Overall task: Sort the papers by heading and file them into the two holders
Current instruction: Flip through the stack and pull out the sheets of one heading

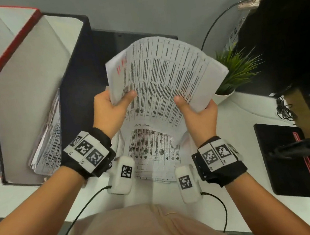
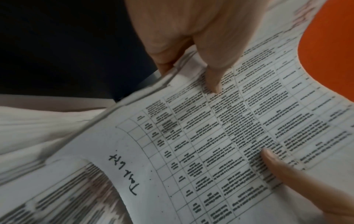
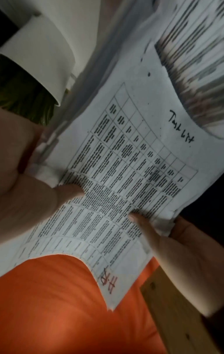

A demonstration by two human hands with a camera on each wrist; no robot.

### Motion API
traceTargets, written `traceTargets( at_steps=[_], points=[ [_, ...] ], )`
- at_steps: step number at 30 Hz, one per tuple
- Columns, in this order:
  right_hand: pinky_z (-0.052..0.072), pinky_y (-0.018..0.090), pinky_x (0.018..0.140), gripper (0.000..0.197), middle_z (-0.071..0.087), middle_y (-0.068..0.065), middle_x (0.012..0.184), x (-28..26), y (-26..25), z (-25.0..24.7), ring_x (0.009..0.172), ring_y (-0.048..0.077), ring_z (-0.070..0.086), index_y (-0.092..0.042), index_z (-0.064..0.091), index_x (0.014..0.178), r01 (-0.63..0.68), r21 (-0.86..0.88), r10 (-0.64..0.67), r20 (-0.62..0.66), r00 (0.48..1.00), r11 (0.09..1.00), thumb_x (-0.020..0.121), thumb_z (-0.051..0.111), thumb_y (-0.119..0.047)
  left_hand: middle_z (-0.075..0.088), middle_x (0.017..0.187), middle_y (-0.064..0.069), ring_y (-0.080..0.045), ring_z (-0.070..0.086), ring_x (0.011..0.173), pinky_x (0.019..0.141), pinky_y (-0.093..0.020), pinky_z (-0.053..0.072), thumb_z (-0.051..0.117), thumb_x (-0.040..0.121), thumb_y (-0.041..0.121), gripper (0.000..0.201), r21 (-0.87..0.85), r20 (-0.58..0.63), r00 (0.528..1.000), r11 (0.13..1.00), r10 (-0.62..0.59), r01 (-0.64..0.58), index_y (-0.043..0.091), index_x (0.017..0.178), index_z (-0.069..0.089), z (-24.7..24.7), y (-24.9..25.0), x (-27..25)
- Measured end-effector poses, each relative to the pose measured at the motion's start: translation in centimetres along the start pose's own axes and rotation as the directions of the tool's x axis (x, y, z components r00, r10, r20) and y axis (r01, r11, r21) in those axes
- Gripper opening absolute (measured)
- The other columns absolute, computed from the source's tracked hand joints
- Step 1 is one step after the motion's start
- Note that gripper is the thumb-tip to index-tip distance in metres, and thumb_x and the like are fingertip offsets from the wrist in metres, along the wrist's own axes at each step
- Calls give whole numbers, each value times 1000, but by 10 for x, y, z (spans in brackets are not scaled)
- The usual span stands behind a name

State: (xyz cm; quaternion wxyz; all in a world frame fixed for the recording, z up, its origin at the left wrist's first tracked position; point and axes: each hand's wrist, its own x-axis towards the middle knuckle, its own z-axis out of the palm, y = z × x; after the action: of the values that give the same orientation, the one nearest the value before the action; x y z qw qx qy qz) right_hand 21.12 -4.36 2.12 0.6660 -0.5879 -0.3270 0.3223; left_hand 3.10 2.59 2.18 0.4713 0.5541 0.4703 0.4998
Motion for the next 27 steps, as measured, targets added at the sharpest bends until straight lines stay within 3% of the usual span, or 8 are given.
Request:
traceTargets(
  at_steps=[5,8,11,13,18,21,24,27],
  points=[
    [50,32,94,27,61,-21,92,-16,30,8,91,0,61,-22,61,105,-145,-122,146,3,989,982,82,69,-12,68,95,8,10,64,78,67,-10,51,71,80,20,18,63,-27,988,986,-155,156,21,98,66,8,-33,-8],
    [50,20,86,24,61,-26,90,-14,34,13,88,-10,58,-34,58,89,-147,-110,148,-3,989,983,82,68,-13,66,95,9,3,63,88,66,-4,49,70,80,16,30,54,-52,982,981,-184,186,11,109,65,10,-38,-10],
    [50,9,74,26,65,-28,81,-3,23,15,82,-12,62,-34,59,86,-96,-58,97,12,995,994,81,69,-11,68,102,2,-7,64,93,73,-12,53,68,83,16,29,95,-65,987,984,-148,154,8,111,65,6,-21,-4],
    [52,16,77,24,67,-25,83,5,11,18,84,-10,64,-33,60,89,-54,-49,55,33,998,997,80,70,-13,71,97,-2,-8,66,87,73,-22,55,68,84,18,21,160,-67,994,982,-89,98,7,102,69,0,0,0],
    [50,7,73,37,67,-17,97,15,-14,21,90,-7,64,-31,57,102,146,-56,-130,225,966,988,75,74,-13,71,82,-3,-11,67,72,63,-27,56,68,84,20,20,283,-42,999,959,-4,16,1,90,69,-42,62,9],
    [49,5,68,43,67,-6,89,18,-6,16,76,-5,64,-33,55,104,182,-156,-122,330,936,971,74,75,-10,67,67,-1,-9,63,57,50,-23,50,70,82,23,25,334,-82,996,941,-25,51,-1,80,64,-88,93,16],
    [54,17,67,42,69,6,91,16,16,6,77,5,66,-31,55,106,66,-269,29,335,942,961,73,74,-12,68,96,-6,-18,65,83,69,-24,52,72,79,27,33,382,-192,979,913,-74,144,6,104,65,-141,113,22],
    [50,18,66,44,67,16,94,15,42,-7,81,15,63,-22,54,109,-34,-385,147,269,952,922,72,76,-11,69,106,-2,-17,65,96,88,-34,51,75,75,33,39,418,-282,942,861,-182,291,16,109,66,-199,123,26]
  ],
)
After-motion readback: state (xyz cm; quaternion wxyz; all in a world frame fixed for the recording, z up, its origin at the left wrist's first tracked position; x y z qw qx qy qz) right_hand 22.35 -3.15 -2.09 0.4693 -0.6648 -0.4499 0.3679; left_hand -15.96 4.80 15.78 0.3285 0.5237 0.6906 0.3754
